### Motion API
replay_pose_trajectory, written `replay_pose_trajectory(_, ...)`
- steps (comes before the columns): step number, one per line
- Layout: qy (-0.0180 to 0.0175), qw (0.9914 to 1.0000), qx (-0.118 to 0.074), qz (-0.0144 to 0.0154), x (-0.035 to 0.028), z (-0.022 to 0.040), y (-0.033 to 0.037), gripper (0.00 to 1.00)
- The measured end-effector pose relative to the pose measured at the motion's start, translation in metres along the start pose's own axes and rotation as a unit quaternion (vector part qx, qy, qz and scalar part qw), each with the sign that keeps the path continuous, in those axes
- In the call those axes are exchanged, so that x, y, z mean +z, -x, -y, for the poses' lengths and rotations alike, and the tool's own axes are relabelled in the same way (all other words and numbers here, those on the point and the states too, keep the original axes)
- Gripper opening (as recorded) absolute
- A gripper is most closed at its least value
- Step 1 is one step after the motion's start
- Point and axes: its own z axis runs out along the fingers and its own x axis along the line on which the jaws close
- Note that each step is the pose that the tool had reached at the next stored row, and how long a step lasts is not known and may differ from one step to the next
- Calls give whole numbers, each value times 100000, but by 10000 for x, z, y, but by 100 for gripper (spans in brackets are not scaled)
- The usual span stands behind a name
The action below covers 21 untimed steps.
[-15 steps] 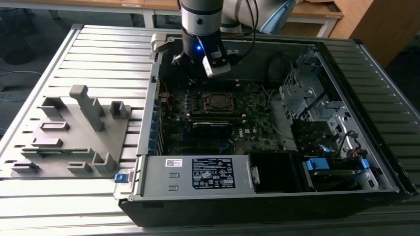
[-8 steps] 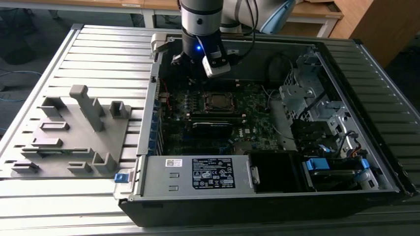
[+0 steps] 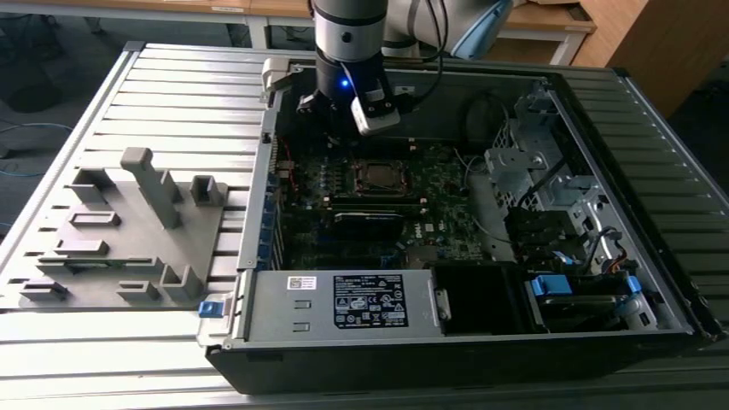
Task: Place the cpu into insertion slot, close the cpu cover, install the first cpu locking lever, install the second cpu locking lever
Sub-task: 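Install the first cpu locking lever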
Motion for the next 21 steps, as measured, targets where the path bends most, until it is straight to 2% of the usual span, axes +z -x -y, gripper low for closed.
replay_pose_trajectory(7, 17, 100000, 3, -17, 0, 0, 0, 11)
replay_pose_trajectory(9, 243, 100000, -7, -37, 1, 1, 1, 11)
replay_pose_trajectory(13, 919, 99996, 5, -133, 0, 2, 0, 11)
replay_pose_trajectory(21, 1127, 99994, 3, -162, -1, 4, 0, 11)
